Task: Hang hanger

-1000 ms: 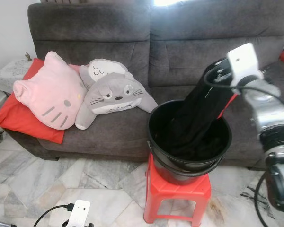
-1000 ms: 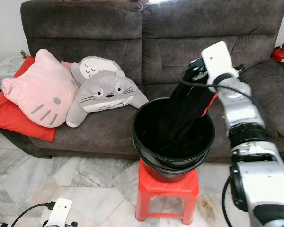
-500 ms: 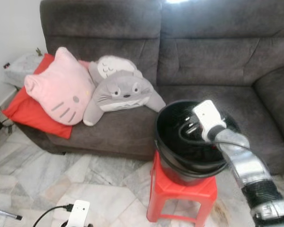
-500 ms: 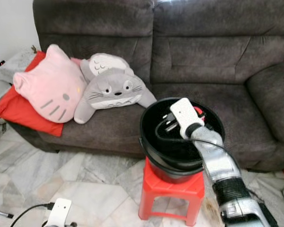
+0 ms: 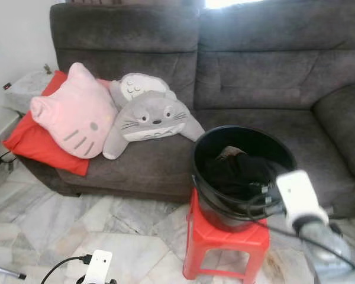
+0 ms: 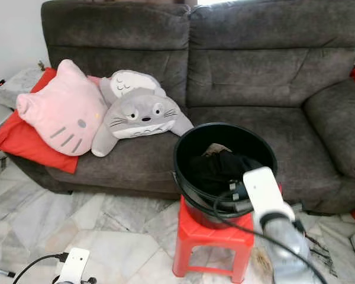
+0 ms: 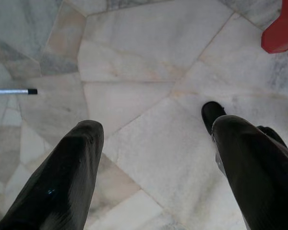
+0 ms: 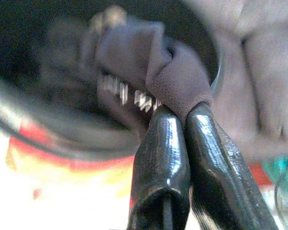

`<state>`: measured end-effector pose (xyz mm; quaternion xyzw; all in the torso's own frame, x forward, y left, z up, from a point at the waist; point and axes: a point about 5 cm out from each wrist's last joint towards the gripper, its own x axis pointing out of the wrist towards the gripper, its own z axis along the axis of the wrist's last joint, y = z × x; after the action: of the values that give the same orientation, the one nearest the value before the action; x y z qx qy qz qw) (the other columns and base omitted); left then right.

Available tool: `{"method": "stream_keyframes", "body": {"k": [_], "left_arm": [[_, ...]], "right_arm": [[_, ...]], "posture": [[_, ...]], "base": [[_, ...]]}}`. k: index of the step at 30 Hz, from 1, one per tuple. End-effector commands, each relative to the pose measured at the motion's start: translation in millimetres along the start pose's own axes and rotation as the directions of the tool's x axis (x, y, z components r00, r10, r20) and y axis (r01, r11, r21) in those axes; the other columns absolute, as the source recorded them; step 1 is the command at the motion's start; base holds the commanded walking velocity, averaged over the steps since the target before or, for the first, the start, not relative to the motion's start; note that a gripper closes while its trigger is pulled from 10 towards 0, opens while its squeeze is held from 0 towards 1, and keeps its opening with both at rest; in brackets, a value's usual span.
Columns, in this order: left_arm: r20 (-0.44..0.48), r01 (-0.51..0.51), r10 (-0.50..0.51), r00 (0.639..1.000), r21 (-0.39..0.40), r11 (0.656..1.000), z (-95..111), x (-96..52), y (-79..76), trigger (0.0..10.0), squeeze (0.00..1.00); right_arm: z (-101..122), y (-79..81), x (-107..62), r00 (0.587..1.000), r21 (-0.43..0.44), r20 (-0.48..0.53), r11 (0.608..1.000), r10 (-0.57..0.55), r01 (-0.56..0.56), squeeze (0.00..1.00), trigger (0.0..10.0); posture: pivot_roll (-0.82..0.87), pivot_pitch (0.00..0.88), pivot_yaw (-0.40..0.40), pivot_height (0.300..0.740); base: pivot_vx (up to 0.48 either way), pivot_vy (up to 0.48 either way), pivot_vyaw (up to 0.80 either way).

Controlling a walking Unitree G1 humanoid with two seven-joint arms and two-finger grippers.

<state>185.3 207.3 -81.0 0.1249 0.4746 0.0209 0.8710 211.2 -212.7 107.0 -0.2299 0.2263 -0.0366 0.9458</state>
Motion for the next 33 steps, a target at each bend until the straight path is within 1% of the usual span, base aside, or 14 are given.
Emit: {"method": "stream_keyframes", "body": {"k": [1, 5, 13, 14, 15, 16, 17, 18, 23, 24, 25, 26, 27, 33], "left_arm": [[-0.006, -0.001, 0.001, 1.000, 0.009, 1.000, -1.4, -0.1, 2.6, 10.0, 0.00], [-0.006, -0.002, 0.002, 1.000, 0.009, 1.000, -1.4, -0.1, 2.7, 10.0, 0.00], [-0.008, -0.001, 0.001, 1.000, 0.013, 1.000, -1.9, -0.1, 2.9, 10.0, 0.00], [-0.008, -0.001, 0.001, 1.000, 0.014, 1.000, -2.1, -0.2, 2.9, 10.0, 0.00], [-0.008, -0.001, 0.001, 1.000, 0.015, 1.000, -2.1, -0.2, 2.9, 10.0, 0.00], [-0.008, -0.001, 0.001, 1.000, 0.015, 1.000, -2.1, -0.2, 2.9, 10.0, 0.00], [-0.008, -0.001, 0.001, 1.000, 0.016, 1.000, -2.1, -0.2, 2.8, 10.0, 0.00], [-0.008, -0.001, 0.001, 1.000, 0.016, 1.000, -2.2, -0.2, 2.9, 10.0, 0.00], [-0.009, -0.002, 0.002, 1.000, 0.017, 1.000, -2.4, -0.2, 2.7, 10.0, 0.00], [-0.010, -0.001, 0.002, 1.000, 0.018, 1.000, -2.5, -0.2, 2.7, 10.0, 0.00], [-0.010, -0.001, 0.002, 1.000, 0.018, 1.000, -2.5, -0.2, 2.7, 10.0, 0.00], [-0.010, -0.001, 0.002, 1.000, 0.018, 1.000, -2.5, -0.2, 2.7, 10.0, 0.00], [-0.010, -0.001, 0.002, 1.000, 0.018, 1.000, -2.5, -0.2, 2.7, 10.0, 0.00], [-0.011, 0.000, 0.001, 1.000, 0.022, 1.000, -2.4, -0.2, 2.8, 10.0, 0.00]], "right_arm": [[-8.9, 5.5, -3.4, 0.998, 0.002, -0.052, 1.000, 0.027, -0.027, 0.00, 0.0], [-19.0, 13.2, -10.1, 0.988, -0.035, -0.126, 0.995, 0.093, -0.098, 0.00, 0.0], [-18.1, 20.8, -15.1, 0.982, -0.060, -0.145, 0.989, 0.125, -0.134, 0.00, 0.0], [-17.9, 21.9, -15.1, 0.979, -0.069, -0.146, 0.986, 0.139, -0.150, 0.00, 0.4], [-17.7, 22.1, -14.9, 0.979, -0.079, -0.146, 0.985, 0.144, -0.156, 0.00, 1.5], [-17.6, 22.3, -14.7, 0.978, -0.086, -0.146, 0.983, 0.147, -0.161, 0.00, 4.3], [-17.2, 22.4, -14.4, 0.978, -0.100, -0.144, 0.981, 0.152, -0.167, 0.00, 4.3], [-16.6, 22.2, -14.2, 0.978, -0.115, -0.142, 0.978, 0.155, -0.171, 0.00, 10.0], [-11.8, 18.9, -13.8, 0.979, -0.125, -0.118, 0.975, 0.167, -0.181, 0.00, 10.0], [-11.0, 18.6, -14.0, 0.978, -0.119, -0.111, 0.975, 0.176, -0.189, 0.19, 10.0], [-11.0, 18.6, -14.0, 0.978, -0.119, -0.111, 0.975, 0.176, -0.189, 0.19, 10.0], [-10.4, 18.8, -14.4, 0.977, -0.112, -0.108, 0.974, 0.184, -0.196, 0.53, 10.0], [-8.8, 19.4, -14.9, 0.976, -0.100, -0.096, 0.973, 0.198, -0.207, 1.00, 10.0], [0.6, 22.3, -19.4, 0.961, -0.077, -0.041, 0.958, 0.274, -0.277, 1.00, 10.0]], "posture": [[-0.31, 0.000, 0.066, 0.740], [-0.31, 0.000, 0.064, 0.740], [-0.31, 0.000, 0.064, 0.740], [-0.31, 0.000, 0.064, 0.740], [-0.31, 0.000, 0.064, 0.740], [-0.31, 0.000, 0.064, 0.740], [-0.31, 0.000, 0.064, 0.740], [-0.31, 0.000, 0.063, 0.740], [-0.31, 0.000, 0.062, 0.740], [-0.31, 0.000, 0.062, 0.740], [-0.31, 0.000, 0.062, 0.740], [-0.31, 0.000, 0.062, 0.740], [-0.31, 0.000, 0.062, 0.740], [-0.31, 0.000, 0.061, 0.740]], "base": [[0.000, 0.000, 0.00], [0.000, 0.000, 0.00], [0.000, 0.000, 0.00], [0.000, 0.000, 0.00], [0.000, 0.000, 0.00], [0.000, 0.000, 0.00], [0.000, 0.000, 0.00], [0.000, 0.000, 0.00], [0.000, 0.000, 0.00], [0.000, 0.000, 0.00], [0.000, 0.000, 0.00], [0.000, 0.000, 0.00], [0.000, 0.000, 0.00], [0.000, 0.000, 0.00]]}}
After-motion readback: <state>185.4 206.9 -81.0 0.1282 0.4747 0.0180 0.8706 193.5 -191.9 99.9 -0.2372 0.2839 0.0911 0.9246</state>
